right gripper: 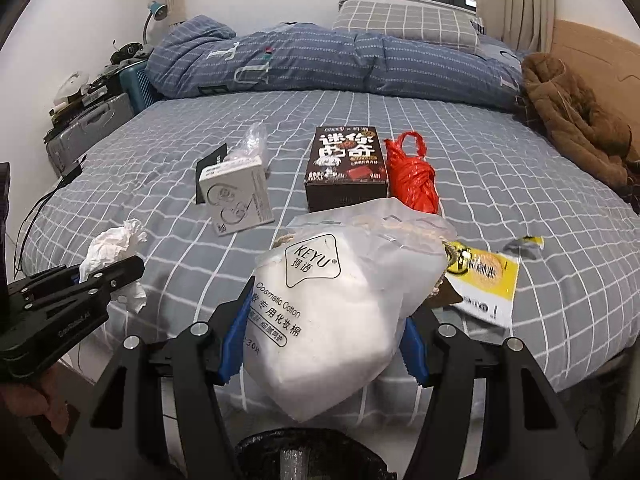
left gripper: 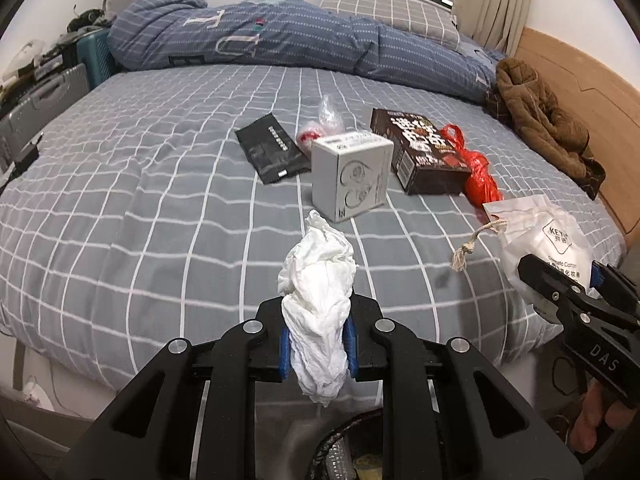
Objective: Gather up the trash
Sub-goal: 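Carry the tissue and cotton-pad bag with both grippers over the black bin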
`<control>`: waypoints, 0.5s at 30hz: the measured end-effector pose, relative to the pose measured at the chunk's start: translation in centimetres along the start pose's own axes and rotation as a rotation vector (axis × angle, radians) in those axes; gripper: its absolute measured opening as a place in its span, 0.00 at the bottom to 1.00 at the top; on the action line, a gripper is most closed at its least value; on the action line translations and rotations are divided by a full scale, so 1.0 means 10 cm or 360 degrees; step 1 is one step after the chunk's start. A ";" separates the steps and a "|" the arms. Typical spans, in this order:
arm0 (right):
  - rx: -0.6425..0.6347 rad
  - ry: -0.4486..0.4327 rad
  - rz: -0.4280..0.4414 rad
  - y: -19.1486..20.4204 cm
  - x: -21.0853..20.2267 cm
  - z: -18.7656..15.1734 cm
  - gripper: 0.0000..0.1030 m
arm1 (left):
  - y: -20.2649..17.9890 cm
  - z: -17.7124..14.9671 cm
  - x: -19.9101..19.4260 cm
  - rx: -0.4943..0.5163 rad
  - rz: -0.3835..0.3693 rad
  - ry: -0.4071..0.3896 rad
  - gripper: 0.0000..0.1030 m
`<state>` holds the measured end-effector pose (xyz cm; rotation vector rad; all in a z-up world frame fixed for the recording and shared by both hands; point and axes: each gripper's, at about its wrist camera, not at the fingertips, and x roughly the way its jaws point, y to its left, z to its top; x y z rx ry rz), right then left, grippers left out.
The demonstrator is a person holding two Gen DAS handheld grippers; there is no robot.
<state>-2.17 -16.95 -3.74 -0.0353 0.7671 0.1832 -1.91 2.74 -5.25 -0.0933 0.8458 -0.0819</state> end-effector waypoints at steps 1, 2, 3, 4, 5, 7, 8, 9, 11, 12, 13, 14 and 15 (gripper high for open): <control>0.0006 0.0002 0.0001 0.00 -0.02 -0.02 0.58 | -0.01 -0.02 -0.01 0.0000 0.0000 0.0001 0.18; 0.0010 0.0002 0.0001 -0.01 -0.03 -0.04 0.58 | -0.01 -0.04 -0.02 0.0000 -0.0001 0.0001 0.18; 0.0016 0.0004 0.0002 -0.01 -0.05 -0.06 0.58 | -0.02 -0.07 -0.04 0.0003 0.0001 0.0001 0.18; 0.0020 0.0007 0.0003 -0.01 -0.07 -0.07 0.58 | -0.03 -0.09 -0.06 0.0006 0.0004 0.0000 0.18; 0.0024 0.0010 0.0003 -0.01 -0.08 -0.10 0.58 | -0.04 -0.11 -0.07 0.0009 0.0007 -0.0002 0.18; 0.0024 0.0019 0.0005 -0.01 -0.11 -0.15 0.58 | -0.05 -0.17 -0.10 0.0007 0.0002 -0.0003 0.18; 0.0023 0.0022 0.0003 -0.01 -0.12 -0.17 0.58 | -0.06 -0.19 -0.11 0.0005 0.0002 -0.0001 0.18; 0.0022 0.0025 0.0000 0.00 -0.13 -0.19 0.58 | -0.07 -0.22 -0.13 0.0004 0.0001 0.0001 0.18; 0.0022 0.0031 -0.0001 -0.01 -0.15 -0.24 0.58 | -0.08 -0.26 -0.14 0.0005 0.0003 0.0008 0.18; 0.0022 0.0033 0.0000 -0.01 -0.16 -0.26 0.58 | -0.09 -0.30 -0.15 0.0007 0.0000 0.0015 0.18; 0.0020 0.0035 0.0000 -0.01 -0.17 -0.29 0.58 | -0.10 -0.32 -0.16 0.0010 -0.0005 0.0022 0.18; 0.0019 0.0038 0.0003 -0.01 -0.19 -0.32 0.58 | -0.11 -0.35 -0.16 0.0014 -0.0010 0.0031 0.18; 0.0019 0.0044 0.0003 -0.01 -0.19 -0.36 0.58 | -0.12 -0.39 -0.17 0.0017 -0.0012 0.0039 0.18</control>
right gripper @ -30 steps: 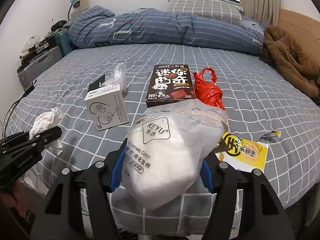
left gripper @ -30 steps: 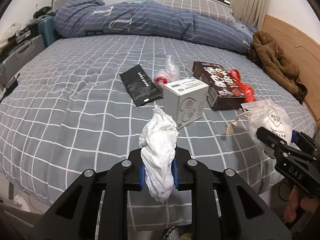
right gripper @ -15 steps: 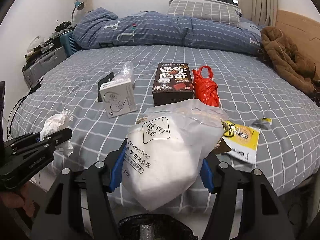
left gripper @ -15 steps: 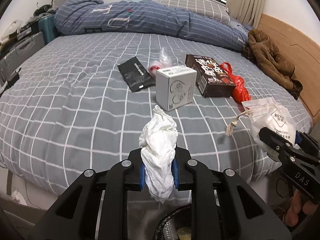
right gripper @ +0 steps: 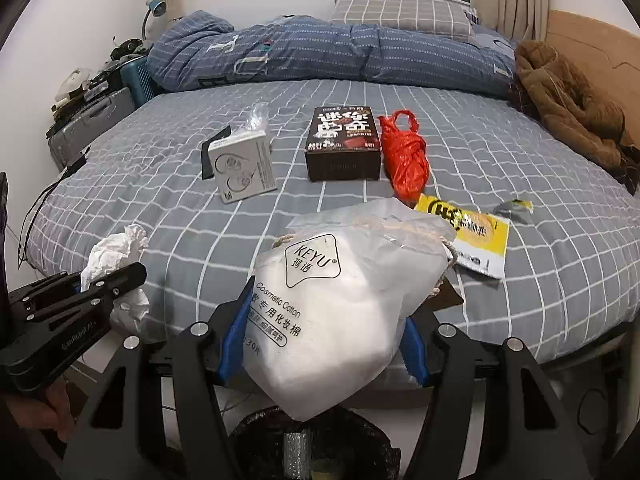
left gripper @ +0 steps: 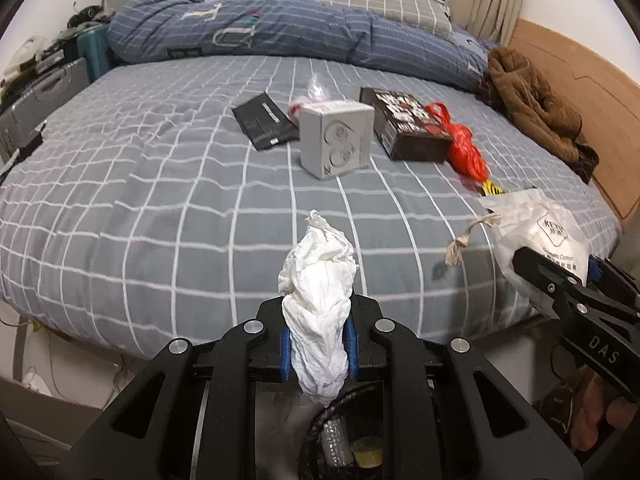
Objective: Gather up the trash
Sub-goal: 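Carry the tissue and cotton-pad bag with both grippers over the black bin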
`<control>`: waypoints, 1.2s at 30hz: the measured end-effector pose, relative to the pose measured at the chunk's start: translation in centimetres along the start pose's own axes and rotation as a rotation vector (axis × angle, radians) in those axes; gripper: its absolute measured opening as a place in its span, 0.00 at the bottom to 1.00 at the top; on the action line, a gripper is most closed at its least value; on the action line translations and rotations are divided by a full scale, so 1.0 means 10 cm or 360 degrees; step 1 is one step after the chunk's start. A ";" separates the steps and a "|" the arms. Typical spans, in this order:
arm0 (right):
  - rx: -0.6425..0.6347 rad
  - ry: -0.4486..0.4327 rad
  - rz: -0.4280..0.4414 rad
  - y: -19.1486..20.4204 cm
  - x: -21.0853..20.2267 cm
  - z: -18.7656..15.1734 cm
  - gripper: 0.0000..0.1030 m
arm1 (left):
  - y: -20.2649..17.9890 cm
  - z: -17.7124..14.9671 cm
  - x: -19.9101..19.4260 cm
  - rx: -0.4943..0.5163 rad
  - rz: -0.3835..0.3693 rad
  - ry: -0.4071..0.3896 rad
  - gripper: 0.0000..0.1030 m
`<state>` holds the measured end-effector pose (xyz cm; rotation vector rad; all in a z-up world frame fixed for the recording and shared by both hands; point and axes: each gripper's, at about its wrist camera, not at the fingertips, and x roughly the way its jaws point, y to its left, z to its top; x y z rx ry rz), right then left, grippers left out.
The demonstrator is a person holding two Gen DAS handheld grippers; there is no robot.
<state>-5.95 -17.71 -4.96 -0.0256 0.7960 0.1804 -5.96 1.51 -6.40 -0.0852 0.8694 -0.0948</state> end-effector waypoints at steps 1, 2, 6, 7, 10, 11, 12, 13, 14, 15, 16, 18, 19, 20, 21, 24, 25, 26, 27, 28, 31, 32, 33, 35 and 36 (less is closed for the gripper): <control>0.0001 0.0005 -0.0002 0.00 0.00 -0.03 0.58 | -0.01 -0.03 0.00 0.0002 0.0002 0.0006 0.18; 0.0005 0.0012 -0.0003 0.00 -0.01 -0.06 0.58 | -0.02 -0.08 -0.01 0.0001 0.0002 0.0015 0.18; 0.0028 0.0041 0.0004 0.00 -0.04 -0.18 0.58 | -0.03 -0.21 -0.02 -0.0011 -0.0002 0.0046 0.18; 0.0034 0.0046 0.0006 0.00 -0.06 -0.22 0.58 | -0.04 -0.24 -0.03 -0.0009 0.0003 0.0051 0.18; 0.0040 0.0058 -0.0002 0.01 -0.11 -0.32 0.58 | -0.04 -0.34 -0.08 -0.0024 0.0015 0.0062 0.18; 0.0042 0.0065 -0.0005 0.01 -0.12 -0.36 0.58 | -0.04 -0.39 -0.10 -0.0034 0.0017 0.0070 0.18; 0.0049 0.0077 -0.0007 0.00 -0.13 -0.41 0.58 | -0.04 -0.43 -0.11 -0.0038 0.0025 0.0076 0.18; 0.0059 0.0087 -0.0007 -0.01 -0.13 -0.45 0.58 | -0.04 -0.47 -0.12 -0.0040 0.0031 0.0080 0.18; 0.0071 0.0104 -0.0004 -0.02 -0.13 -0.50 0.58 | -0.03 -0.51 -0.13 -0.0045 0.0034 0.0090 0.18; 0.0079 0.0121 -0.0001 -0.02 -0.13 -0.55 0.58 | -0.03 -0.56 -0.12 -0.0055 0.0031 0.0110 0.18; 0.0078 0.0136 -0.0006 -0.03 -0.13 -0.60 0.58 | -0.03 -0.60 -0.12 -0.0064 0.0028 0.0127 0.18; 0.0058 0.0152 -0.0023 -0.02 -0.13 -0.68 0.58 | -0.04 -0.68 -0.11 -0.0067 0.0022 0.0153 0.18; 0.0050 0.0164 -0.0028 -0.02 -0.14 -0.72 0.58 | -0.05 -0.73 -0.11 -0.0062 0.0024 0.0165 0.18; 0.0049 0.0173 -0.0033 -0.03 -0.14 -0.75 0.58 | -0.06 -0.76 -0.11 -0.0058 0.0024 0.0174 0.18; 0.0048 0.0188 -0.0044 -0.03 -0.14 -0.78 0.58 | -0.07 -0.80 -0.11 -0.0056 0.0023 0.0181 0.18; 0.0061 0.0253 -0.0052 -0.06 -0.13 -0.90 0.58 | -0.07 -0.89 -0.08 -0.0063 0.0037 0.0209 0.19; 0.0063 0.0274 -0.0059 -0.06 -0.12 -0.94 0.58 | -0.07 -0.93 -0.06 -0.0073 0.0036 0.0224 0.18; 0.0059 0.0291 -0.0063 -0.06 -0.11 -0.98 0.58 | -0.07 -0.95 -0.05 -0.0078 0.0031 0.0235 0.19; 0.0052 0.0307 -0.0067 -0.06 -0.09 -1.02 0.58 | -0.06 -0.99 -0.02 -0.0088 0.0022 0.0258 0.19; 0.0044 0.0330 -0.0070 -0.05 -0.07 -1.06 0.58 | -0.06 -1.03 0.00 -0.0099 0.0014 0.0276 0.19; 0.0032 0.0406 -0.0065 -0.05 0.01 -1.18 0.58 | -0.08 -1.14 0.09 -0.0098 0.0018 0.0329 0.19; 0.0021 0.0435 -0.0068 -0.05 0.05 -1.22 0.58 | -0.08 -1.17 0.11 -0.0099 0.0019 0.0342 0.19; 0.0011 0.0462 -0.0072 -0.06 0.08 -1.25 0.58 | -0.08 -1.22 0.15 -0.0103 0.0015 0.0368 0.18; 0.0003 0.0519 -0.0085 -0.08 0.16 -1.33 0.58 | -0.10 -1.29 0.20 -0.0091 0.0024 0.0402 0.18; 0.0006 0.0540 -0.0087 -0.10 0.19 -1.36 0.58 | -0.12 -1.33 0.24 -0.0072 0.0029 0.0426 0.18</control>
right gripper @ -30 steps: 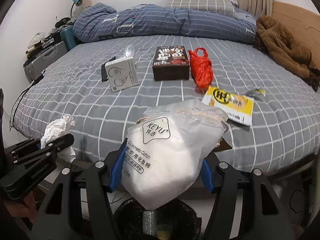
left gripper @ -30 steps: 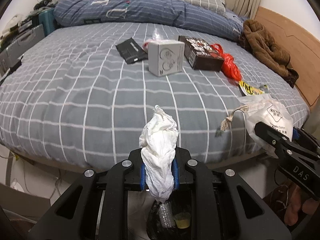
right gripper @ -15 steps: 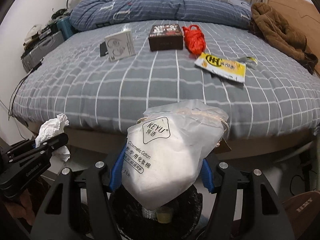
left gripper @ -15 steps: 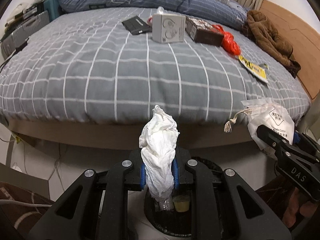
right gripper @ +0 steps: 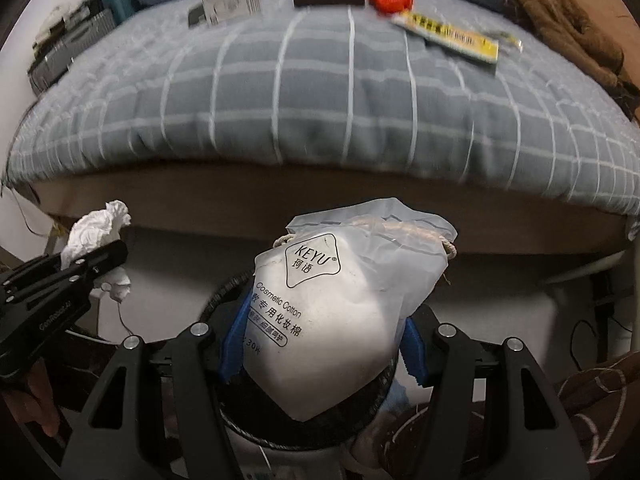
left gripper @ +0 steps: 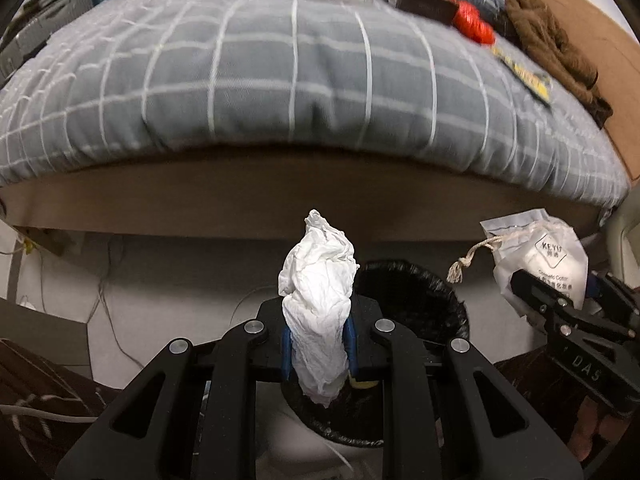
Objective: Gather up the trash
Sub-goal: 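Carry the tissue and cotton-pad bag with both grippers over the black bin, then open the right gripper to drop the cotton-pad bag into the bin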
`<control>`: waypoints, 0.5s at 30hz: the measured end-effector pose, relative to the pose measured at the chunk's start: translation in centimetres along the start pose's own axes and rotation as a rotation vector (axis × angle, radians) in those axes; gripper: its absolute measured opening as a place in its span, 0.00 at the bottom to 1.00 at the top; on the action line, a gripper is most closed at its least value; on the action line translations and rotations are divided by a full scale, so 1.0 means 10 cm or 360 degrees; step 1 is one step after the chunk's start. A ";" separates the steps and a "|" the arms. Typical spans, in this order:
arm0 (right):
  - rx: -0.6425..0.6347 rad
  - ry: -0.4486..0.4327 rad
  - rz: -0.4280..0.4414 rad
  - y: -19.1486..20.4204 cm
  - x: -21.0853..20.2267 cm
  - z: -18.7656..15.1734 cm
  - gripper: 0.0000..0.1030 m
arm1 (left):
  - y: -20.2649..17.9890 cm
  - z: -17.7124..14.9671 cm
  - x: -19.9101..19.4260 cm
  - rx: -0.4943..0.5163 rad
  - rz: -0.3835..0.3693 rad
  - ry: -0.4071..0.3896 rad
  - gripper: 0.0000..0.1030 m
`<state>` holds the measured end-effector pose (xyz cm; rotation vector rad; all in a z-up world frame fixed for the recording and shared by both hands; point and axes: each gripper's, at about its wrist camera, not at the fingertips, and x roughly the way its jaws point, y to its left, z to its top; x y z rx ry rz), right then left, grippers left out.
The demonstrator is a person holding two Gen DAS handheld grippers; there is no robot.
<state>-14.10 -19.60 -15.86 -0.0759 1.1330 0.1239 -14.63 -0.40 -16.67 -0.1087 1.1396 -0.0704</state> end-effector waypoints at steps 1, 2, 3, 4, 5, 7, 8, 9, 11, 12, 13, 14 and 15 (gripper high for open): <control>0.0003 0.0028 0.0002 -0.01 0.05 -0.02 0.58 | -0.01 -0.02 0.04 0.0012 0.0003 0.0018 0.18; 0.0002 0.0052 -0.0003 -0.02 0.09 -0.04 0.58 | -0.02 -0.04 0.07 0.0016 0.0004 0.0033 0.18; 0.0000 0.0075 -0.0012 -0.02 0.13 -0.05 0.58 | -0.02 -0.06 0.11 0.0017 -0.0003 0.0057 0.18; -0.0003 0.0116 -0.0017 -0.02 0.20 -0.08 0.58 | -0.03 -0.08 0.15 0.0017 -0.0010 0.0079 0.18; 0.0000 0.0146 -0.0014 -0.02 0.25 -0.10 0.58 | -0.02 -0.09 0.19 0.0014 -0.0011 0.0092 0.18; 0.0006 0.0208 0.0000 -0.02 0.36 -0.14 0.58 | 0.00 -0.13 0.27 0.0001 -0.0009 0.0132 0.18; 0.0005 0.0229 -0.0003 -0.01 0.40 -0.16 0.58 | 0.02 -0.15 0.30 -0.0008 -0.0010 0.0150 0.18; 0.0003 0.0251 -0.0003 -0.01 0.44 -0.17 0.58 | 0.05 -0.16 0.35 -0.0019 -0.0002 0.0171 0.18; 0.0013 0.0305 0.0006 -0.01 0.53 -0.20 0.58 | 0.09 -0.17 0.41 -0.0040 0.0006 0.0201 0.18; 0.0022 0.0332 0.0012 -0.01 0.57 -0.21 0.58 | 0.13 -0.18 0.44 -0.0054 0.0015 0.0217 0.18; 0.0030 0.0354 0.0023 -0.01 0.60 -0.22 0.58 | 0.16 -0.20 0.46 -0.0071 0.0020 0.0231 0.18; 0.0035 0.0367 0.0033 -0.02 0.63 -0.21 0.58 | 0.19 -0.21 0.47 -0.0090 0.0016 0.0241 0.18; 0.0038 0.0376 0.0041 -0.01 0.65 -0.22 0.58 | 0.21 -0.21 0.47 -0.0109 0.0009 0.0247 0.18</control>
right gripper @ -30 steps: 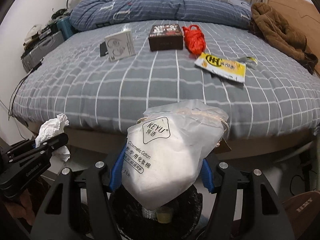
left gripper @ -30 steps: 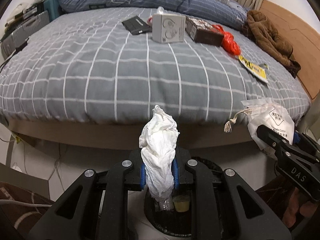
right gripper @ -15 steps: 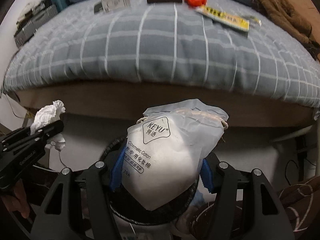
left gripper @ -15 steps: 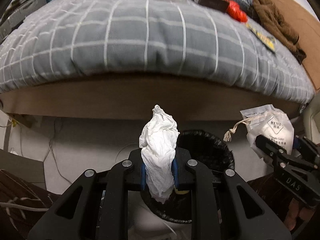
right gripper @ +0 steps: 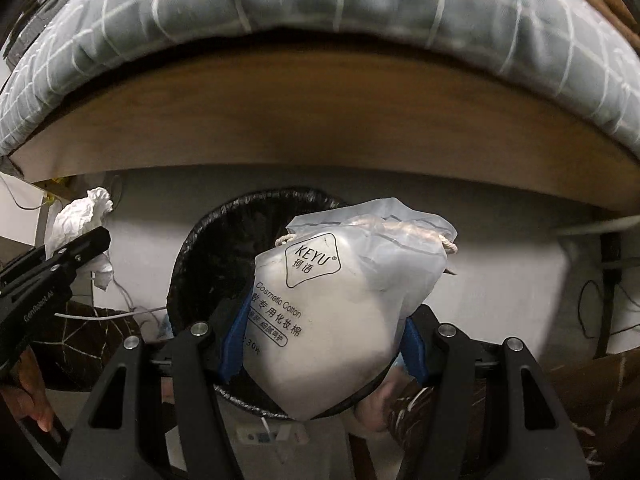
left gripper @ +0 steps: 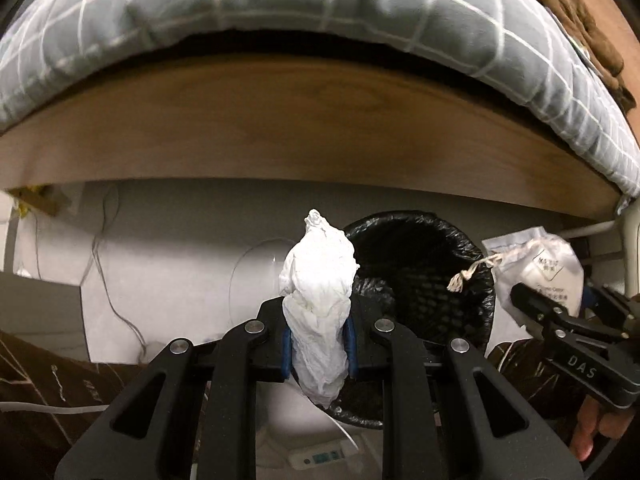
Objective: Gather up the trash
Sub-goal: 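Open the right gripper to drop the cotton-pad bag into the bin, then open the left gripper over the bin to drop the white tissue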
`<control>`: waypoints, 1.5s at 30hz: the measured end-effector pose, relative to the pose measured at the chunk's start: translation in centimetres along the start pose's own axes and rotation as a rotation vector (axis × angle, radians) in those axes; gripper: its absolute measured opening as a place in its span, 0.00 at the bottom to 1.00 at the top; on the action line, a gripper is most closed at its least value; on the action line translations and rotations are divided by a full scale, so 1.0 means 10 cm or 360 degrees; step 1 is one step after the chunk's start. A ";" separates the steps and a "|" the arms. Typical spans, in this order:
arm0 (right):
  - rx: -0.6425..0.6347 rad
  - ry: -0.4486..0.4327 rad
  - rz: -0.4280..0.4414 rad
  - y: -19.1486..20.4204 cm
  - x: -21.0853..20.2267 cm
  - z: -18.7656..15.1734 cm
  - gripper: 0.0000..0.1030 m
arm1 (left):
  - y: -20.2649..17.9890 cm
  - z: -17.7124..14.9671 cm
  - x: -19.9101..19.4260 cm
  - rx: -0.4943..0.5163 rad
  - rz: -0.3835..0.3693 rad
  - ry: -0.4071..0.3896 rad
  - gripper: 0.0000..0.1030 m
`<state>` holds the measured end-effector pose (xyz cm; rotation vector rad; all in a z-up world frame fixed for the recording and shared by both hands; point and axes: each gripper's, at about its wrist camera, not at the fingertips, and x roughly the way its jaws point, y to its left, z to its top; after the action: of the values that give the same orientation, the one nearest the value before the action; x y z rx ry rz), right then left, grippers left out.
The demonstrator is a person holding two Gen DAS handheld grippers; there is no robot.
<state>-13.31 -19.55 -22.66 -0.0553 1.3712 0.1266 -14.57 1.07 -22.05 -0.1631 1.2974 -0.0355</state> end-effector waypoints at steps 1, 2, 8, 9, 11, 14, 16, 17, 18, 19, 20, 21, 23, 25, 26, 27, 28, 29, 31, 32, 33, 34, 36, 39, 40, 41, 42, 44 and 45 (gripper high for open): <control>-0.0003 0.0007 0.0009 0.01 0.02 0.00 0.58 | 0.02 0.02 0.00 -0.0005 0.0001 0.0000 0.18; -0.0016 0.0013 0.0019 0.03 0.03 -0.01 0.58 | 0.02 0.02 0.00 -0.0006 0.0005 -0.0002 0.18; -0.0077 0.0018 0.0017 0.12 0.04 -0.03 0.68 | -0.07 0.01 -0.01 0.0000 -0.0009 0.0002 0.18; -0.0073 0.0010 0.0008 0.10 0.04 -0.03 0.71 | -0.10 0.01 -0.01 0.0011 -0.0007 0.0003 0.18; -0.0053 -0.0008 -0.0001 0.04 0.02 -0.04 0.75 | -0.14 -0.01 0.03 0.0016 -0.0017 0.0013 0.18; -0.0014 -0.0032 -0.0029 -0.07 -0.02 -0.06 0.79 | -0.24 -0.03 0.05 0.0048 -0.0029 0.0025 0.18; 0.0030 -0.0050 -0.0051 -0.17 -0.04 -0.08 0.83 | -0.32 -0.04 0.08 0.0064 -0.0040 0.0031 0.18; 0.0047 -0.0060 -0.0062 -0.21 -0.05 -0.09 0.84 | -0.37 -0.04 0.09 0.0079 -0.0046 0.0035 0.18; 0.0066 -0.0071 -0.0076 -0.27 -0.07 -0.10 0.86 | -0.43 -0.05 0.10 0.0098 -0.0052 0.0037 0.18; 0.0093 -0.0082 -0.0092 -0.35 -0.10 -0.11 0.87 | -0.49 -0.04 0.11 0.0114 -0.0056 0.0040 0.18; 0.0111 -0.0092 -0.0101 -0.39 -0.12 -0.12 0.87 | -0.55 -0.05 0.12 0.0130 -0.0063 0.0043 0.18; 0.0124 -0.0109 -0.0113 -0.44 -0.16 -0.13 0.87 | -0.59 -0.05 0.12 0.0139 -0.0069 0.0046 0.18; 0.0165 -0.0166 -0.0139 -0.54 -0.27 -0.16 0.91 | -0.68 -0.06 0.13 0.0166 -0.0079 0.0050 0.18; 0.0200 -0.0206 -0.0161 -0.66 -0.35 -0.18 0.92 | -0.79 -0.08 0.16 0.0211 -0.0080 0.0055 0.18; 0.0214 -0.0211 -0.0172 -0.70 -0.37 -0.19 0.92 | -0.80 -0.09 0.16 0.0221 -0.0084 0.0058 0.18; 0.0231 -0.0211 -0.0189 -0.75 -0.38 -0.20 0.92 | -0.84 -0.09 0.18 0.0232 -0.0091 0.0066 0.17; 0.0239 -0.0210 -0.0197 -0.80 -0.40 -0.21 0.92 | -0.88 -0.10 0.19 0.0246 -0.0100 0.0070 0.18; 0.0243 -0.0211 -0.0203 -0.84 -0.41 -0.22 0.92 | -0.92 -0.10 0.21 0.0258 -0.0103 0.0074 0.18; 0.0256 -0.0209 -0.0226 -0.89 -0.41 -0.25 0.92 | -1.00 -0.13 0.22 0.0282 -0.0116 0.0083 0.18; 0.0268 -0.0207 -0.0231 -0.92 -0.41 -0.27 0.92 | -1.05 -0.13 0.23 0.0298 -0.0121 0.0086 0.18; 0.0279 -0.0208 -0.0235 -0.94 -0.41 -0.28 0.92 | -1.07 -0.14 0.23 0.0306 -0.0123 0.0088 0.18; 0.0290 -0.0210 -0.0247 -0.96 -0.41 -0.29 0.92 | -1.11 -0.15 0.24 0.0312 -0.0129 0.0092 0.17; 0.0303 -0.0214 -0.0267 -0.98 -0.40 -0.30 0.92 | -1.16 -0.17 0.26 0.0335 -0.0137 0.0103 0.18; 0.0323 -0.0217 -0.0269 -1.01 -0.41 -0.30 0.92 | -1.23 -0.20 0.29 0.0370 -0.0129 0.0099 0.18; 0.0325 -0.0222 -0.0268 -1.01 -0.41 -0.30 0.92 | -1.26 -0.21 0.30 0.0386 -0.0116 0.0091 0.18; 0.0325 -0.0227 -0.0271 -1.01 -0.41 -0.30 0.92 | -1.26 -0.21 0.29 0.0395 -0.0110 0.0086 0.18; 0.0324 -0.0233 -0.0271 -1.00 -0.41 -0.30 0.92 | -1.27 -0.22 0.29 0.0393 -0.0108 0.0082 0.20; 0.0324 -0.0253 -0.0272 -1.00 -0.43 -0.29 0.92 | -1.26 -0.22 0.28 0.0394 -0.0101 0.0072 0.27; 0.0324 -0.0258 -0.0270 -0.99 -0.43 -0.28 0.92 | -1.25 -0.22 0.27 0.0399 -0.0085 0.0058 0.39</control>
<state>-15.70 -29.93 -19.31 0.0089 1.2058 -0.1480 -15.14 -11.87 -23.46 0.0175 1.3130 -0.2468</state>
